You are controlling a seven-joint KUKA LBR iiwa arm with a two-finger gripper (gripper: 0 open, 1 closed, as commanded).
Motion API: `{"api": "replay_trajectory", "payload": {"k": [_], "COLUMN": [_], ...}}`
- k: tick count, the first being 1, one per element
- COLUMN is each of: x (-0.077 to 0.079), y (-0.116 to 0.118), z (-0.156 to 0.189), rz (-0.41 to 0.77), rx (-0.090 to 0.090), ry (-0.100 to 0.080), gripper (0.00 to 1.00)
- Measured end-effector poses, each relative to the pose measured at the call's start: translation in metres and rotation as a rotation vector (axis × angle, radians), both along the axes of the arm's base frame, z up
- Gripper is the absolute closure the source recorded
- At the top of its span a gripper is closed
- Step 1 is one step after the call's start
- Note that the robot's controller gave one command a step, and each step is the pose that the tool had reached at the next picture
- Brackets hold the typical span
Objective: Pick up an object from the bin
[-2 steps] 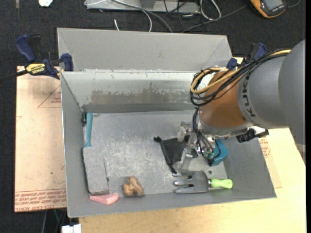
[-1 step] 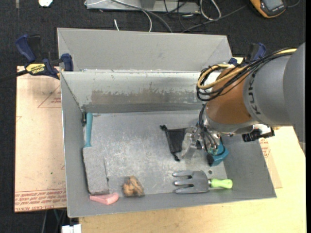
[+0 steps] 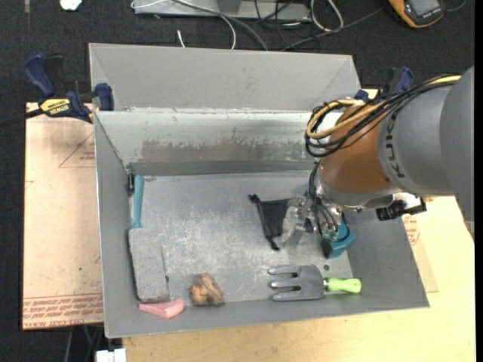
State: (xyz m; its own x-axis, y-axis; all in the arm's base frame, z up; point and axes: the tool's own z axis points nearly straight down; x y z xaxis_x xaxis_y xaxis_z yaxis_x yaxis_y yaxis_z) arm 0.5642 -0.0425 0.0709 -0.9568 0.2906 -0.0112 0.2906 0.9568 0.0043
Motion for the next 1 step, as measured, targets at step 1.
{"api": "replay_trajectory", "payload": {"k": [1], "x": [-0.0016], "y": [0.0002], "z": [0.0662], "rz": [-0.016], "rx": [0.001], "ry": [0.005], "gripper": [1.00]}}
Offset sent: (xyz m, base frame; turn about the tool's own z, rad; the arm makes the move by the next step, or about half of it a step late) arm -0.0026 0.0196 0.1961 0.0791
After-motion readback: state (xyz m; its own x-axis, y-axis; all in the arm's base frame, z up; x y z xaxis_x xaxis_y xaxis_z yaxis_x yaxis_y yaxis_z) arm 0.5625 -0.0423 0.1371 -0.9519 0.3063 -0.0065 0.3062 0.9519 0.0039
